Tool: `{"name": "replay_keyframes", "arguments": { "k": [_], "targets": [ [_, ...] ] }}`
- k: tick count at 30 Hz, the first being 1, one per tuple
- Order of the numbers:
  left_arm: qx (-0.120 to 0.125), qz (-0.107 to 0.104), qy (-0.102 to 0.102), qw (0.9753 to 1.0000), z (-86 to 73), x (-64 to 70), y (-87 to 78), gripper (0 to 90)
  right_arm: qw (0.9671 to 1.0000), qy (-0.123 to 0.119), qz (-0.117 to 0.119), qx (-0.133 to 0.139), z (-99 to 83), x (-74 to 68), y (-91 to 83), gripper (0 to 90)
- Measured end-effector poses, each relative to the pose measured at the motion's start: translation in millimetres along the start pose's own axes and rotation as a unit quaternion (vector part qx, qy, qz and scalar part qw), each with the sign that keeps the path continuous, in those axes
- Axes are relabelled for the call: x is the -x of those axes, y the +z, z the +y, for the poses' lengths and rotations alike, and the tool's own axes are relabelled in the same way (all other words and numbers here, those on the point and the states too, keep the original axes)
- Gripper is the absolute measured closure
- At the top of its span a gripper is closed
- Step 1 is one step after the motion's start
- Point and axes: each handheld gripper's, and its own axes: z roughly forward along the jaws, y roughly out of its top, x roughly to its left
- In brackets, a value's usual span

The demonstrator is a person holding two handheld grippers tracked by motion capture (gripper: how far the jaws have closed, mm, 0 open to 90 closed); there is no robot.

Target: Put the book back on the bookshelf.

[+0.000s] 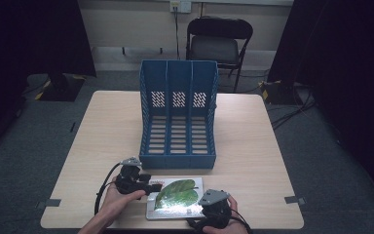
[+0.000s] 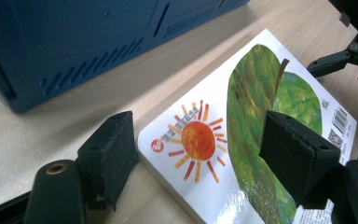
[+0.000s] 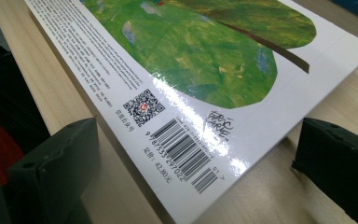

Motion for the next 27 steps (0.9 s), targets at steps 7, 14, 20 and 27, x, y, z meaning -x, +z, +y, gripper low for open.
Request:
{"name": "replay_keyframes", "arguments": {
  "k": [7, 14, 20, 27],
  "targets": [
    [0.009, -0.021, -0.034, 0.9991, -2.4, -4.1, -3.1, 25.2, 1.0, -0.006, -0.001, 0.003, -0.2, 0.0, 0.5, 0.0],
    [0.018, -0.025, -0.039, 0.9988, -2.3, -3.1, -4.9, 24.5, 0.9999, -0.004, 0.014, -0.006, 0.2, 2.9, -2.0, 0.0],
    [0.022, -0.032, -0.05, 0.998, -1.9, -3.4, -7.0, 24.4, 0.9999, -0.012, 0.011, -0.004, -0.5, 1.6, -1.6, 0.0],
    [0.026, -0.04, -0.053, 0.9975, -1.4, -4.7, -8.9, 24.5, 0.9999, -0.012, 0.01, -0.002, -1.2, 1.4, -1.5, 0.0]
  ]
}}
